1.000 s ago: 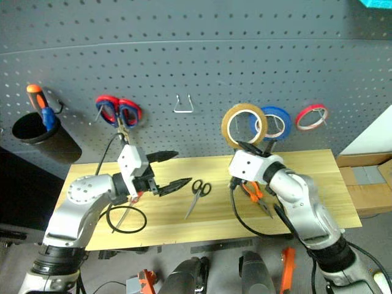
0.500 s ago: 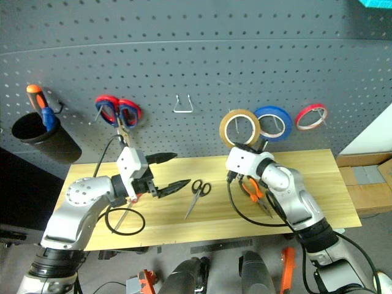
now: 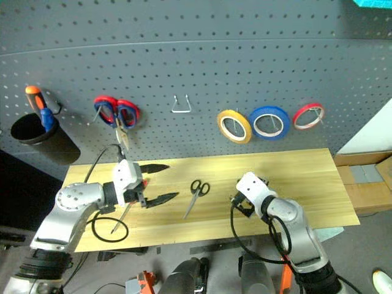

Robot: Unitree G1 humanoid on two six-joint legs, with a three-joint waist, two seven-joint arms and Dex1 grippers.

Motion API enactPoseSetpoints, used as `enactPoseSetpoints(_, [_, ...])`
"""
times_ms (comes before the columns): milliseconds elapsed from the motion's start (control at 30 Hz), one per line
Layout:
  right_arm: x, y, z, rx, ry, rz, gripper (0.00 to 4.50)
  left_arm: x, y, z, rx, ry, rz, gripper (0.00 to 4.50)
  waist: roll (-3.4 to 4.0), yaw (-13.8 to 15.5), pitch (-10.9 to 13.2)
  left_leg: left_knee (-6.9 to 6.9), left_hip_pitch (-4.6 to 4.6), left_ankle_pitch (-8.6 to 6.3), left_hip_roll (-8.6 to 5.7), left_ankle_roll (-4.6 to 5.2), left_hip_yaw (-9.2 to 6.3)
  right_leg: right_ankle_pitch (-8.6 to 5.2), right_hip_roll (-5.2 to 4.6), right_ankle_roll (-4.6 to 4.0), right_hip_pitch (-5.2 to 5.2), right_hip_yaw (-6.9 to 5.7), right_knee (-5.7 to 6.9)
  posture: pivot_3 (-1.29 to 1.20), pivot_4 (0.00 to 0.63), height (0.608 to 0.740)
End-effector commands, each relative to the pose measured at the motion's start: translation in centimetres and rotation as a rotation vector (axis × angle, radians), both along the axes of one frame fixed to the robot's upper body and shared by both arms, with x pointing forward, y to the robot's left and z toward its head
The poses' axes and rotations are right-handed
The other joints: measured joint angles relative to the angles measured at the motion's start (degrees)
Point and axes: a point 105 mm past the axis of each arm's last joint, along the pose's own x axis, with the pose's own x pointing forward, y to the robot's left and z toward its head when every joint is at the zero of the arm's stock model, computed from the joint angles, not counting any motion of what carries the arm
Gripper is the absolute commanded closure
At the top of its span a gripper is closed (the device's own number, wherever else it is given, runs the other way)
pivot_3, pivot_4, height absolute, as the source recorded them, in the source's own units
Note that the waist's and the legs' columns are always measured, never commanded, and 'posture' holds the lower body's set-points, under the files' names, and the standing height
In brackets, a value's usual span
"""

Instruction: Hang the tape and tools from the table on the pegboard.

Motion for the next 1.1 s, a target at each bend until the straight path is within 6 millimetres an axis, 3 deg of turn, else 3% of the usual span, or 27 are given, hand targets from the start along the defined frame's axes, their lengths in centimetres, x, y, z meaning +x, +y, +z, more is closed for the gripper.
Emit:
enactPoseSetpoints(33, [0.8, 0.1, 0.0, 0.017, 0.046, -0.067, 0.05, -0.3, -0.1, -0.3, 0.06, -0.011, -0.063, 0.0, 0.01, 0.0, 0.0, -0.01, 0.01, 0.01, 0.02, -0.01, 0.0, 0.02, 0.02, -0.03, 0.0, 0.0, 0.0, -0.2, 0.268, 0.74])
enactPoseSetpoints(300, [3.6, -1.8, -3.4, -0.075, 0.12, -0.217, 0.05, 0.2, -1.4, -0.4, 0.083, -0.038, -0.114, 0.0, 0.01, 0.0, 0.0, -0.02, -0.05, 0.01, 0.0, -0.01, 0.01, 0.03, 0.02, -0.04, -0.07, -0.01, -0.02, -0.19, 0.27, 0.74])
enactPoseSetpoints(433, [4.9, -2.6, -3.9, -0.106, 0.103, -0.244, 0.05, 0.0, -1.9, -0.5, 0.077, -0.038, -0.13, 0.0, 0.01, -0.3, 0.0, -0.05, -0.13, 0.01, 0.02, -0.02, 0.06, 0.03, 0.02, -0.04, -0.22, 0.0, 0.01, -0.18, 0.271, 0.74])
enactPoseSetpoints(833, [5.7, -4.2, -6.4, -0.104, 0.191, -0.316, 0.05, -0.2, -2.4, -1.0, 0.074, -0.031, -0.143, 0.0, 0.0, -1.1, 0.0, -0.03, -0.13, 0.01, 0.13, -0.02, 0.14, 0.03, 0.11, -0.05, -0.24, 0.04, 0.03, -0.17, 0.27, 0.74])
enactPoseSetpoints(1100, [6.6, -4.3, -7.0, -0.098, 0.215, -0.329, 0.05, -0.3, -2.5, -1.1, 0.073, -0.029, -0.146, 0.0, 0.01, -1.2, 0.0, 0.01, -0.08, 0.03, 0.45, -0.05, 0.31, 0.1, 0.34, -0.16, -0.21, 0.05, 0.06, -0.17, 0.268, 0.74])
